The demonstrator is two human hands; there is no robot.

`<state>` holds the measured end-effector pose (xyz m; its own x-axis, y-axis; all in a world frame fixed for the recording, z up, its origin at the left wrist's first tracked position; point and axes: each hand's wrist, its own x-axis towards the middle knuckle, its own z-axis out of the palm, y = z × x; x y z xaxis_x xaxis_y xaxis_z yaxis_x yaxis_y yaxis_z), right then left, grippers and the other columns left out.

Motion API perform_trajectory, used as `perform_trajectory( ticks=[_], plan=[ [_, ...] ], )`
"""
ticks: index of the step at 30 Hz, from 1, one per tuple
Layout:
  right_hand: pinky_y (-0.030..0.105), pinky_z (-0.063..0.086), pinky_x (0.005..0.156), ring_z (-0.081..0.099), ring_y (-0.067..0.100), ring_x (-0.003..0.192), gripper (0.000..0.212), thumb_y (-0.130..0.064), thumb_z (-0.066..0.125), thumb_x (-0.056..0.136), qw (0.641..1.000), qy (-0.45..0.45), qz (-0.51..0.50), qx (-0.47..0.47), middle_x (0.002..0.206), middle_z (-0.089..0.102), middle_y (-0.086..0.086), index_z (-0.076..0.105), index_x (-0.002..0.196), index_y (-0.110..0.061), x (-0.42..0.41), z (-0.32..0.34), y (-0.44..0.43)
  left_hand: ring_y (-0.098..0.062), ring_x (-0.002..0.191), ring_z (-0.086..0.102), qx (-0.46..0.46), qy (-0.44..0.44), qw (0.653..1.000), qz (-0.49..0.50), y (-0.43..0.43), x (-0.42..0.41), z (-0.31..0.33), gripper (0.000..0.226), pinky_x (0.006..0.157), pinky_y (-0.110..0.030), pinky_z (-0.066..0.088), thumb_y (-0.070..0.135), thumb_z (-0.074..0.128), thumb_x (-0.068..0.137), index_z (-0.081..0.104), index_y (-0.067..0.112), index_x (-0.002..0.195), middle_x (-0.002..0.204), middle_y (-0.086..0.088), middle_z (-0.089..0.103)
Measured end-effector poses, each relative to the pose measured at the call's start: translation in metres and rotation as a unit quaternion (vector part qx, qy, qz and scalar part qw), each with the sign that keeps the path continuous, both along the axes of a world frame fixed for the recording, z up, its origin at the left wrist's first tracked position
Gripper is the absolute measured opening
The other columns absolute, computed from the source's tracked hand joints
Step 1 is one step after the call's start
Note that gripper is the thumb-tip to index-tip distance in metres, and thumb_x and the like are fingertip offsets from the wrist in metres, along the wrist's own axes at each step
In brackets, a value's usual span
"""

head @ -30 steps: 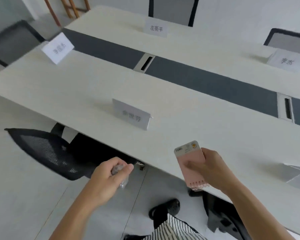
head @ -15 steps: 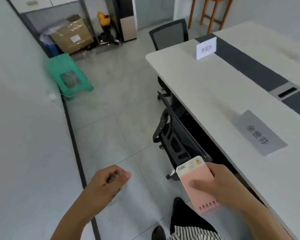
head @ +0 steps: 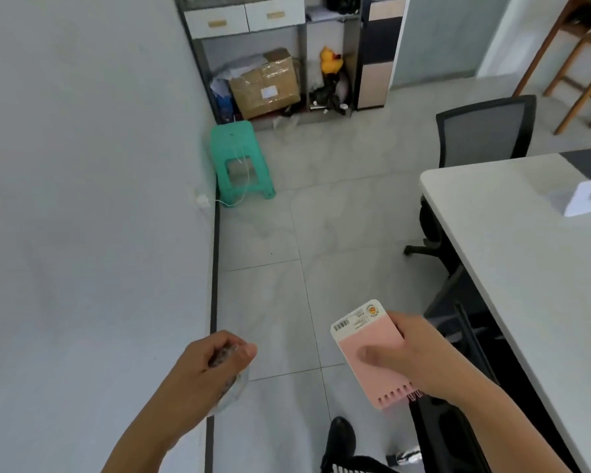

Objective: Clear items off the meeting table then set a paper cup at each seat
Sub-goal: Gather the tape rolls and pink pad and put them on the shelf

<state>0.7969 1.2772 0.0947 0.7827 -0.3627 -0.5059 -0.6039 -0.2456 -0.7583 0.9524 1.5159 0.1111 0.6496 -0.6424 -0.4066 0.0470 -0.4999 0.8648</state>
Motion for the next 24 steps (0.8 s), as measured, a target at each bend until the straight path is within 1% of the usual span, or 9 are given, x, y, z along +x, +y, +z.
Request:
perform_trajectory(
  ticks=[3,6,9,12,15,17,19,20,24],
  plan=[
    [0.023,0.058,0.063,0.072,0.005,0.079,0.020,-0.033,0.070,0.084,0.999,0.007,0.039,-0.022,0.098,0.072,-0.015,0.062,0.101,-0.039,0.066,0.007,-0.030,-0.014,0.037,0.035,-0.007,-0.003,1.000,0.028,-0.016,0.048,0.002,0.040,0.039,-0.014,0.033,0.028,0.053,0.096,0.058,-0.009,0.081,0.044,-0.014,0.044],
    [0.033,0.061,0.072,0.072,0.007,0.081,0.024,-0.033,0.071,0.082,0.997,0.023,0.060,-0.029,0.099,0.073,-0.015,0.063,0.105,-0.037,0.125,0.009,-0.057,-0.010,0.037,0.037,0.017,0.004,0.998,0.053,-0.028,0.094,-0.008,0.035,0.042,-0.016,0.033,0.032,0.057,0.094,0.061,0.001,0.079,0.043,-0.002,0.045],
    [0.036,0.061,0.074,0.072,0.008,0.079,0.024,-0.033,0.071,0.080,0.995,0.047,0.082,-0.043,0.096,0.074,-0.012,0.064,0.102,-0.034,0.183,0.004,-0.090,-0.005,0.038,0.039,0.042,0.008,0.997,0.059,-0.051,0.150,-0.023,0.030,0.046,-0.016,0.035,0.033,0.059,0.093,0.063,0.007,0.079,0.044,0.004,0.047],
    [0.039,0.061,0.075,0.073,0.007,0.077,0.022,-0.033,0.071,0.077,0.995,0.053,0.071,-0.056,0.091,0.075,-0.013,0.067,0.098,-0.034,0.247,-0.004,-0.123,-0.003,0.041,0.039,0.046,-0.002,0.998,0.052,-0.085,0.221,-0.037,0.030,0.050,-0.015,0.037,0.035,0.059,0.092,0.063,0.009,0.078,0.044,0.006,0.044],
    [0.037,0.061,0.075,0.072,0.006,0.078,0.021,-0.032,0.071,0.078,0.996,0.047,0.047,-0.066,0.091,0.075,-0.014,0.066,0.098,-0.035,0.314,-0.006,-0.152,-0.004,0.045,0.041,0.039,-0.033,0.998,0.026,-0.124,0.302,-0.041,0.035,0.060,-0.024,0.039,0.043,0.060,0.090,0.063,0.011,0.078,0.047,0.006,0.046],
    [0.037,0.061,0.075,0.072,0.006,0.079,0.021,-0.032,0.071,0.078,0.995,0.049,0.038,-0.077,0.092,0.074,-0.013,0.066,0.098,-0.034,0.358,0.001,-0.169,-0.005,0.051,0.045,0.041,-0.056,0.998,0.008,-0.150,0.356,-0.034,0.038,0.063,-0.025,0.041,0.053,0.061,0.086,0.064,0.016,0.076,0.054,0.006,0.051],
    [0.033,0.060,0.072,0.071,0.007,0.078,0.022,-0.032,0.071,0.079,0.996,0.042,0.030,-0.075,0.092,0.074,-0.012,0.065,0.100,-0.033,0.399,0.009,-0.189,-0.004,0.046,0.046,0.014,-0.045,0.999,-0.014,-0.179,0.409,-0.021,0.043,0.059,-0.026,0.041,0.061,0.059,0.079,0.064,0.019,0.075,0.054,0.003,0.055],
    [0.032,0.060,0.070,0.072,0.007,0.077,0.022,-0.032,0.071,0.079,0.997,0.037,0.023,-0.071,0.091,0.074,-0.011,0.065,0.100,-0.032,0.418,0.014,-0.201,-0.003,0.042,0.045,0.004,-0.042,0.999,-0.019,-0.195,0.433,-0.015,0.043,0.057,-0.025,0.040,0.061,0.059,0.078,0.064,0.019,0.074,0.052,0.003,0.055],
    [0.030,0.060,0.066,0.072,0.006,0.075,0.020,-0.029,0.073,0.080,0.998,0.027,-0.019,-0.057,0.088,0.075,-0.012,0.066,0.099,-0.033,0.475,0.023,-0.252,-0.004,0.039,0.042,0.000,-0.037,0.998,-0.042,-0.259,0.513,-0.005,0.035,0.050,-0.022,0.034,0.049,0.061,0.088,0.063,0.016,0.077,0.050,0.004,0.051]
  ],
)
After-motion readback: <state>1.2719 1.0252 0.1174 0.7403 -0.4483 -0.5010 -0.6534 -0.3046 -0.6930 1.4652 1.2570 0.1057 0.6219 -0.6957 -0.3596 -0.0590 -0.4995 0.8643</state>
